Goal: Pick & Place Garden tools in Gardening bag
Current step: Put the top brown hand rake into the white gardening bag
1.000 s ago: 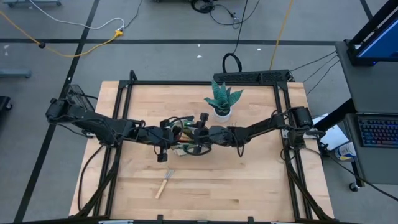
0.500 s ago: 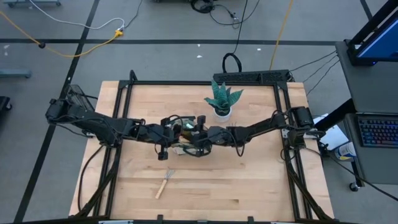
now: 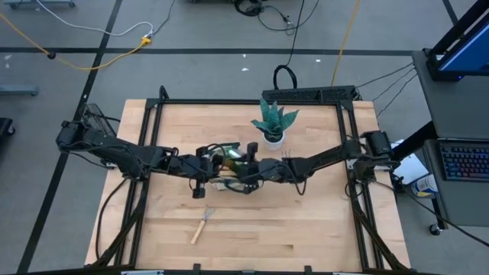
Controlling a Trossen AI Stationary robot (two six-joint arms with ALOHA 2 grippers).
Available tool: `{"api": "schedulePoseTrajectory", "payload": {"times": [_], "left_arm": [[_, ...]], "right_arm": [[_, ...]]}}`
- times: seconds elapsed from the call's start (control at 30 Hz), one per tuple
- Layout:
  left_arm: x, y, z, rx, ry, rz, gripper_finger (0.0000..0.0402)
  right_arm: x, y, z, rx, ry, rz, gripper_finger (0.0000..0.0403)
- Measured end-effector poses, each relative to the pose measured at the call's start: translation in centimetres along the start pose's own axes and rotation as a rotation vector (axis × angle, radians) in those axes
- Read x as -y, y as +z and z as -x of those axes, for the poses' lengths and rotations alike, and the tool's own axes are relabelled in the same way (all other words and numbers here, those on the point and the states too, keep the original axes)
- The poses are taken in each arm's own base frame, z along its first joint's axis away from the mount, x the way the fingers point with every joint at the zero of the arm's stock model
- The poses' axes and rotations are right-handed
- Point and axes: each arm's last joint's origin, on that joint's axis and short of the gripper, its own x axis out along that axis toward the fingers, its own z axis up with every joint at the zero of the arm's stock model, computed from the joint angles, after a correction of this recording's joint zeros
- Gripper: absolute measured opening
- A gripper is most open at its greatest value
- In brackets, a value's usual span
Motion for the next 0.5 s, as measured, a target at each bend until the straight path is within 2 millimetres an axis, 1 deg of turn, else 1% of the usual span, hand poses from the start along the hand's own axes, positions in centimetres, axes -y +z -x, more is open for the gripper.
{"api": "schedulePoseTrajectory", "payload": {"times": [0.1, 0.17, 0.27, 0.4, 0.5], "left_arm": [[0.0, 0.0, 0.0, 0.000, 0.000, 0.006, 0.0020], [0.0, 0.0, 0.0, 0.001, 0.000, 0.014, 0.0028], [0.0, 0.0, 0.0, 0.001, 0.000, 0.039, 0.0031], [0.0, 0.0, 0.0, 0.002, -0.001, 0.104, 0.0032], [0.0, 0.0, 0.0, 0.004, -0.002, 0.158, 0.0039]], "right_arm": [[0.6, 0.9, 0.9, 0.010, 0.001, -0.070, 0.0157], [0.9, 1.3, 1.7, -0.008, 0.011, -0.075, 0.0165], [1.1, 2.3, 2.7, 0.017, 0.015, -0.083, 0.0177], [1.4, 3.6, 4.5, 0.010, 0.000, -0.117, 0.0186], [1.5, 4.0, 6.0, -0.019, -0.008, -0.150, 0.0187]]}}
